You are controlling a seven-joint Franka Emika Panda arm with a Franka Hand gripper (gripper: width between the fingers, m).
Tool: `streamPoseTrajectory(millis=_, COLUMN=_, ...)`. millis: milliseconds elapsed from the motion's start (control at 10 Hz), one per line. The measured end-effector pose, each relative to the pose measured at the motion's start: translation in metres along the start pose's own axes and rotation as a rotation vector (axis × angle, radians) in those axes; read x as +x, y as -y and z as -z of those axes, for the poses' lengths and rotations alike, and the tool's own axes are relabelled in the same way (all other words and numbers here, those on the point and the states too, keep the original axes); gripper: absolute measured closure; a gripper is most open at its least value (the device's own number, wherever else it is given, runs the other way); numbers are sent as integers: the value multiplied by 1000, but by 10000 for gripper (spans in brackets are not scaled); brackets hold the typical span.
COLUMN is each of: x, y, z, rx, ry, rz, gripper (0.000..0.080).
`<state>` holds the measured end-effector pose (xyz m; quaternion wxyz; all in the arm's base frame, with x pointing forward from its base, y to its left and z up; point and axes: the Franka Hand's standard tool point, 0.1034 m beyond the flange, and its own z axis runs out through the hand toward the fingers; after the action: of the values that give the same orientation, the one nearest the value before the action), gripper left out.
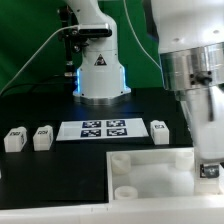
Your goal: Assemble one leg
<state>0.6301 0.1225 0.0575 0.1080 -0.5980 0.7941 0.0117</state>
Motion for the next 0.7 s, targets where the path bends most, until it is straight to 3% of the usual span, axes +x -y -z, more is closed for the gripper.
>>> streamPoseTrajectory(millis=100, x=0, y=1, z=-1, rx=13, ry=19, rz=-170, gripper=512)
streamPoseTrajectory(millis=400, x=-1, y=0, z=-1, rx=13, ry=20, rz=-184, gripper=512)
streamPoseTrajectory(millis=600, x=-1, y=0, z=-1, rx=13, ry=20, rz=-141, gripper=218)
streamPoseTrajectory(millis=700, x=1, y=1, z=-1, rx=13, ry=17, rz=-4, gripper=171)
